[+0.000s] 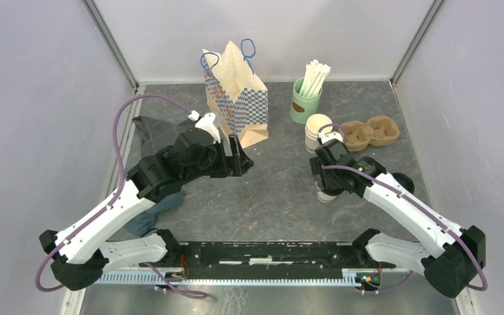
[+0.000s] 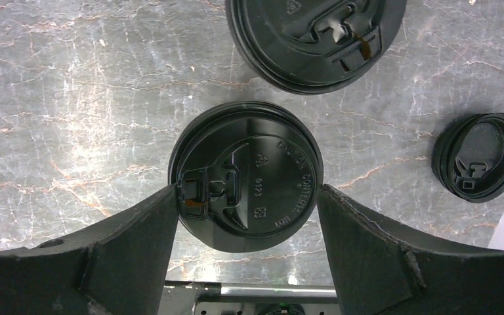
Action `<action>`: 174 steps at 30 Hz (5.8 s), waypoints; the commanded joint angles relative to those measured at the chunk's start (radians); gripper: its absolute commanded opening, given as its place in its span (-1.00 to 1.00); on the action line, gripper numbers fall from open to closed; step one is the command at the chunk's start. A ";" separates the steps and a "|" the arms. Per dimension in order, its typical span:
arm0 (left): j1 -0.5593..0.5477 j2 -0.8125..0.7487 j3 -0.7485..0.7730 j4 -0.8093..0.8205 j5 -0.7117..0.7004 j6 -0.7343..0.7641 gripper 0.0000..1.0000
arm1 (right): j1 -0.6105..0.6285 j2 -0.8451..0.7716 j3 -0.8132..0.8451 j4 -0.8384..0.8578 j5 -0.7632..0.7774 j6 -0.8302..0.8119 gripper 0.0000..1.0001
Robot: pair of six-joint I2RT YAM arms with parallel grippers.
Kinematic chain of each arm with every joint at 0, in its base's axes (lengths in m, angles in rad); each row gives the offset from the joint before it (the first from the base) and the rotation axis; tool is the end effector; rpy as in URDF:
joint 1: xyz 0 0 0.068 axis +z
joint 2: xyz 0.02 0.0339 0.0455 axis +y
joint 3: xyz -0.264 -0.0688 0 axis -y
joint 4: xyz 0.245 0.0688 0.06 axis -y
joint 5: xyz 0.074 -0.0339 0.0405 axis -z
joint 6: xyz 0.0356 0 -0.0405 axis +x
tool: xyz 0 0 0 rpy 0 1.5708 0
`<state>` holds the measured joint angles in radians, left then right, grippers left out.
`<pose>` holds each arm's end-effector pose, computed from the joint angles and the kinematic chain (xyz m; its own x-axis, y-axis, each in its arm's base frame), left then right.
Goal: Pack the takeout coffee
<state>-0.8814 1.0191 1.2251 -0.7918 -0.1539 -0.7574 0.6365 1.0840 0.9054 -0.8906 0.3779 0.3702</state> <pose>0.1315 -0.1510 0.3868 -0.7236 -0.1896 -0.6637 0.2534 0.8214 -0.5109 0.1684 0.1082 0.2685 -0.8056 -0.1773 -0.5653 -0.1269 0.9837 -0.1276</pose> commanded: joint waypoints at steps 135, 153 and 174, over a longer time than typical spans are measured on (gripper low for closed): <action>0.019 0.379 0.590 -0.119 0.109 0.648 0.97 | -0.807 0.805 0.637 0.237 -0.350 -0.507 0.10; 0.019 0.397 0.609 -0.124 0.107 0.648 0.97 | -0.808 0.845 0.684 0.234 -0.361 -0.498 -0.03; 0.019 0.394 0.604 -0.120 0.115 0.647 0.97 | -0.817 0.835 0.683 0.240 -0.340 -0.468 0.13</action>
<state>-0.8654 1.4151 1.8107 -0.9276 -0.0467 -0.1776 -0.1726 1.9160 1.5551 -0.6674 0.0280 -0.1081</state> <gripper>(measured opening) 0.983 0.516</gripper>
